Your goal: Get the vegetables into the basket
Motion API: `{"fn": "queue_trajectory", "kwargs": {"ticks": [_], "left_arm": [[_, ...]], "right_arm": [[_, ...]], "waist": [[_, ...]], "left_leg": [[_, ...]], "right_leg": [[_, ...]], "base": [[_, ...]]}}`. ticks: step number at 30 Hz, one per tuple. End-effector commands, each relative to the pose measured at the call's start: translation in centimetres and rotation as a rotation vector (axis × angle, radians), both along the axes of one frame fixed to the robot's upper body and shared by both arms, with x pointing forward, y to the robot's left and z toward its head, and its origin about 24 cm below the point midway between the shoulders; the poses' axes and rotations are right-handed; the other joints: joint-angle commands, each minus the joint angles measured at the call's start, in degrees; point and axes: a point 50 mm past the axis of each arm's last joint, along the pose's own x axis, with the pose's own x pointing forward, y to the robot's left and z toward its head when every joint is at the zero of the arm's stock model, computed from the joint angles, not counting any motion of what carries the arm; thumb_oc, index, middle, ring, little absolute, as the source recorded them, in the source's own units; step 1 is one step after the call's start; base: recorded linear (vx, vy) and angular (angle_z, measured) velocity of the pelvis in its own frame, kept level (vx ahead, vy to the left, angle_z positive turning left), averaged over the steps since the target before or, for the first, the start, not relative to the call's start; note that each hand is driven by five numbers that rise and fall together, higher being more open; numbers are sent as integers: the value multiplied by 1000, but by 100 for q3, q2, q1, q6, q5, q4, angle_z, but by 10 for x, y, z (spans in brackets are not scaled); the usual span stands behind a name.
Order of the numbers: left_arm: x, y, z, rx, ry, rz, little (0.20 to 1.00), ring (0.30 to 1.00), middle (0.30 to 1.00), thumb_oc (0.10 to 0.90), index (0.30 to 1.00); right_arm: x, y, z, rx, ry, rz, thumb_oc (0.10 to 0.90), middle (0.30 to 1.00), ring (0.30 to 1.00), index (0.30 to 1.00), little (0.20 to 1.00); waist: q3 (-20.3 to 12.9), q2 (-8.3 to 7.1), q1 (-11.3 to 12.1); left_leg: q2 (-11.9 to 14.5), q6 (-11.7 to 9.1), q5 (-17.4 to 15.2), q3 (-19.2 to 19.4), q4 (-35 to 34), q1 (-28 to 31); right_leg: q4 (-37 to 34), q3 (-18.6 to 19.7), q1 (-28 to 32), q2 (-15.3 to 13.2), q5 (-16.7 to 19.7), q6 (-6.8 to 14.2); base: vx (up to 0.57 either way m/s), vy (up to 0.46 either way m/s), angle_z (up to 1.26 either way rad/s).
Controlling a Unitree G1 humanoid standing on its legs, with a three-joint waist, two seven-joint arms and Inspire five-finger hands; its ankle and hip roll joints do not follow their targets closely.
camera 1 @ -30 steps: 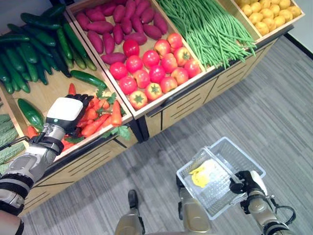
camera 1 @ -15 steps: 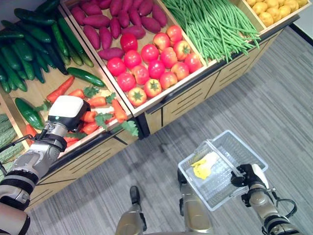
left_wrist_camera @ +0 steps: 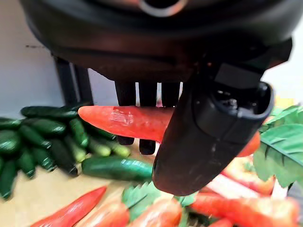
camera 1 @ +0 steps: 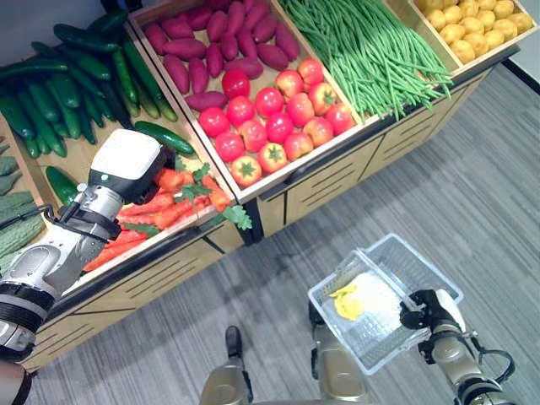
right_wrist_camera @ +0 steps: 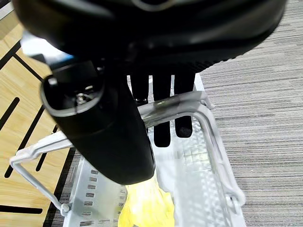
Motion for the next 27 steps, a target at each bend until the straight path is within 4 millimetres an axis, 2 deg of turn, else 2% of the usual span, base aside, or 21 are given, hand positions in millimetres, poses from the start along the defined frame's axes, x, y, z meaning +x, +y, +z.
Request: {"fn": "queue_trajectory", "kwargs": {"ticks": [1, 8, 19, 23, 27], "left_arm": [[-4, 16, 52, -51, -188, 17, 300, 300, 300, 400, 300], [-10, -7, 46, -11, -121, -100, 300, 300, 300, 400, 300], [-16, -23, 37, -1, -49, -191, 300, 300, 300, 400, 300], [-17, -34, 40, 12, -53, -242, 300, 300, 300, 400, 300], [-14, -38, 41, 21, -42, -261, 300, 300, 300, 400, 300]], "right_arm": [[5, -18, 19, -72, -98, -20, 400, 300, 300, 300, 300], [3, -18, 18, -66, -101, -28, 400, 300, 300, 300, 300], [-7, -21, 15, -59, -88, -45, 400, 300, 300, 300, 300], [3, -23, 26, -68, -144, -42, 400, 300, 300, 300, 300], [-1, -23, 24, -62, -145, -60, 400, 300, 300, 300, 300]], "waist": [[-519, -308, -118], [-517, -330, -104], [-590, -269, -144], [-465, -370, -186], [-458, -372, -288]], "left_leg": [[43, -20, -326, -143, 32, 64], [24, -3, -344, -149, 32, 92], [-64, 57, -421, -57, 33, 315], [-171, 142, -717, 103, 764, 60], [-252, 231, -826, 250, 837, 64]], "right_leg": [[3, -41, 484, -696, -585, 748], [3, -17, 512, -691, -601, 735], [5, 46, 624, -741, -643, 757], [169, 207, 495, -859, -580, 815], [441, 340, 272, -886, -432, 865]], "base": [[0, 0, 0], [0, 0, 0], [4, 3, -1], [-40, 63, -11], [-37, 130, -29]]}}
